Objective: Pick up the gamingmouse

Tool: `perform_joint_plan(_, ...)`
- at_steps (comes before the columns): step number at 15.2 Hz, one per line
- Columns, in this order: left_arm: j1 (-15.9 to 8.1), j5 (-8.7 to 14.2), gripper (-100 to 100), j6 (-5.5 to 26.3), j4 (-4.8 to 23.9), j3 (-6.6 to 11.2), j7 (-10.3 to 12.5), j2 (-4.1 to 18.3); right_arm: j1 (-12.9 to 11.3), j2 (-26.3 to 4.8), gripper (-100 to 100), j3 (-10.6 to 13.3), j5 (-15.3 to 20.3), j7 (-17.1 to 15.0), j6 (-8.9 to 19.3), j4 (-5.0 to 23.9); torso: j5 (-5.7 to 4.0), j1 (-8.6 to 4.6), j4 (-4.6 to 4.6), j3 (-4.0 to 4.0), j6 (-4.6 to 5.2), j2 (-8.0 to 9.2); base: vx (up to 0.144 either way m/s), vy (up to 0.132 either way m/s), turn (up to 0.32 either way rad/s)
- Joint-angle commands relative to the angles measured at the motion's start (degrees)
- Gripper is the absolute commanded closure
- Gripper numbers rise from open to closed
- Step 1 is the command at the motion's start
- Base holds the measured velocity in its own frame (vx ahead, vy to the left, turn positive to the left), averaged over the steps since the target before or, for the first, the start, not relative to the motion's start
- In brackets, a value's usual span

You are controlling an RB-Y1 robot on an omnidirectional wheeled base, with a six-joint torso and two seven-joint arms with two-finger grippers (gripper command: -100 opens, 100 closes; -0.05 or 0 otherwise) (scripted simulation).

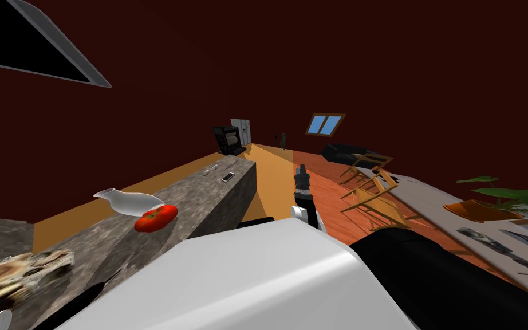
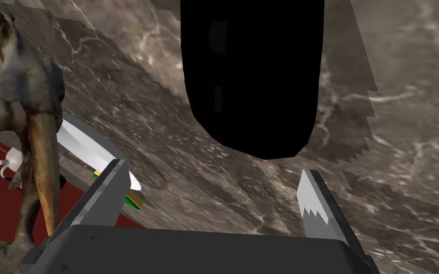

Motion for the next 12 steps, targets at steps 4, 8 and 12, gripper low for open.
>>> perform_joint_plan(4, 0.12, 0.93, -100, 6.13, 1.5, 2.22, 1.4, 0.09, 0.0, 0.0, 0, 0.0, 0.0, 0.0, 0.0, 0.0, 0.01, 0.02, 0.0, 0.01, 0.0, 0.02, 0.049, 0.0, -0.095)
perform_joint_plan(8, 0.32, 2.11, -100, 10.59, 3.0, 4.62, 2.68, 0.23, 0.0, 0.0, 0, 0.0, 0.0, 0.0, 0.0, 0.0, 0.01, 0.02, 0.0, -0.01, 0.0, -0.01, 0.053, 0.001, -0.101)
perform_joint_plan(12, 0.39, 2.63, -100, 14.29, 3.65, 5.66, 3.25, 0.27, 0.0, 0.0, 0, 0.0, 0.0, 0.0, 0.0, 0.0, 0.01, 0.04, 0.0, -0.01, 0.0, -0.01, 0.052, 0.009, -0.072)
